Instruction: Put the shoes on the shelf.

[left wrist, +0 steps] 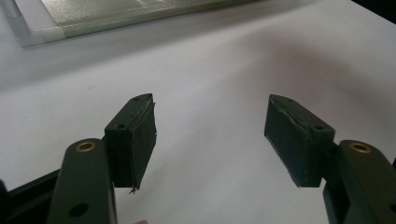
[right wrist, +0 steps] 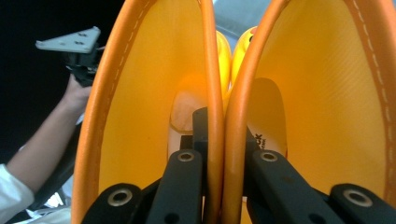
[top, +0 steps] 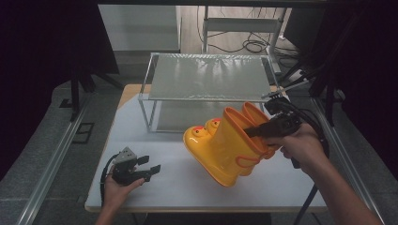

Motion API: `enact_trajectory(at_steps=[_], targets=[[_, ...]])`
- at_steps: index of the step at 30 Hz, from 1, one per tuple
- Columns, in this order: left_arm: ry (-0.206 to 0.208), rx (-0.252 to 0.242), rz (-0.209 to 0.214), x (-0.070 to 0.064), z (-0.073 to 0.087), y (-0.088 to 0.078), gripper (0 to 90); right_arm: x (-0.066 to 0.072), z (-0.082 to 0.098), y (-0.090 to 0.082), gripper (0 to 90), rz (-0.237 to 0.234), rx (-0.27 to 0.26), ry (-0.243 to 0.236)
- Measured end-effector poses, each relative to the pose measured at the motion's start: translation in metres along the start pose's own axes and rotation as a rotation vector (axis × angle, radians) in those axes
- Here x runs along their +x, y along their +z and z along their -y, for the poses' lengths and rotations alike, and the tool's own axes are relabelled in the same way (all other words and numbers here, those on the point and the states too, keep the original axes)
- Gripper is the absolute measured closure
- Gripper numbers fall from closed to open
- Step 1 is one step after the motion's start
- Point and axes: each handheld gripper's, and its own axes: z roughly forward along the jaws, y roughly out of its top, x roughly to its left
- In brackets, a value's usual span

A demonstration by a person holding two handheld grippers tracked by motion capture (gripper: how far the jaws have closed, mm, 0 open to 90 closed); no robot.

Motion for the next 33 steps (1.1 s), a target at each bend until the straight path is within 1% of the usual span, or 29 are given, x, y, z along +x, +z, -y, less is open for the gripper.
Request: enact_trajectory(at_steps=[6, 11, 18, 24, 27, 33], targets=[[0.002, 0.002, 0.001, 0.000, 0.000, 0.001, 33.8, 0.007, -0.008, -0.012, 85.6, -0.017, -0.038, -0.008], [0.003, 0.004, 0.001, 0.000, 0.000, 0.001, 33.8, 0.012, -0.015, -0.019, 85.7, -0.034, -0.058, -0.012], [0.000, 0.001, 0.000, 0.000, 0.000, 0.000, 33.8, 0.014, -0.025, -0.027, 85.7, -0.061, -0.099, -0.014], [-0.001, -0.001, 0.002, 0.000, 0.000, 0.000, 33.8, 0.019, -0.034, -0.038, 85.7, -0.071, -0.135, -0.017], [-0.002, -0.002, 0.003, 0.000, 0.000, 0.000, 33.8, 0.019, -0.039, -0.043, 85.7, -0.085, -0.159, -0.012], [-0.002, -0.004, 0.003, 0.001, 0.000, 0.000, 33.8, 0.017, -0.053, -0.051, 85.7, -0.088, -0.197, -0.007]])
